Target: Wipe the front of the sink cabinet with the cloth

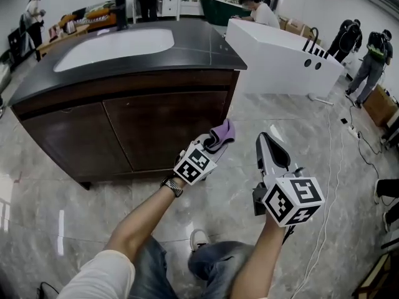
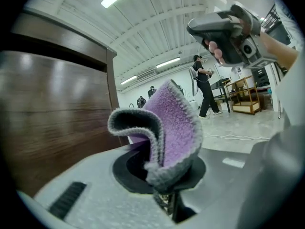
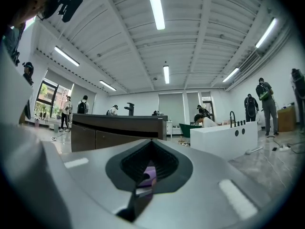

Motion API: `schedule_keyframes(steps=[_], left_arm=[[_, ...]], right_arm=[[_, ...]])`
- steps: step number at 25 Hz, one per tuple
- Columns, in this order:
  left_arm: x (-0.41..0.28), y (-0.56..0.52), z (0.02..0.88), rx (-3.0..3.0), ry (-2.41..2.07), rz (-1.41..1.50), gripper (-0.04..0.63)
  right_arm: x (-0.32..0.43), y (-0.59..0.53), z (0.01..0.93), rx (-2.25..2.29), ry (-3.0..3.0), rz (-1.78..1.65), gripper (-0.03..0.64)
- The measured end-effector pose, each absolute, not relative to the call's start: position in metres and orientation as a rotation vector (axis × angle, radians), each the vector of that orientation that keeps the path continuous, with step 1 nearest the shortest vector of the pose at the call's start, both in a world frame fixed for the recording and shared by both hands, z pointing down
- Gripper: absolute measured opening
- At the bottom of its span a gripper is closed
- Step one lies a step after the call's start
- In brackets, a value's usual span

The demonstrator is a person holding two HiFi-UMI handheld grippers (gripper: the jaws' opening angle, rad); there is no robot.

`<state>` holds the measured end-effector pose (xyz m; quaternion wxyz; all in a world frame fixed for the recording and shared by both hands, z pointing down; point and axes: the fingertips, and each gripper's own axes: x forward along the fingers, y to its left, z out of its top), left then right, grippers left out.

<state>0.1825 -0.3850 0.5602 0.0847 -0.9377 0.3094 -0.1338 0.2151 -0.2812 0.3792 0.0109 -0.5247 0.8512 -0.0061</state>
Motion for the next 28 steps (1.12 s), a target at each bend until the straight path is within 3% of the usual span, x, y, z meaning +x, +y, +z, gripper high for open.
schedule_keyframes(steps=[11,28], left_arm=[[0.106,-0.407,0.585,-2.769,1.237,-0.364,0.043],[-0.052,-0.394,0.585,-2.605,1.525,-0.360,0.043]], right_arm=[[0.183,-0.288,0.382,-1.534,2.712,-0.048,0.008],[0.053,-0.339,0.403,-1.283,2.857,-0.040,0.008]])
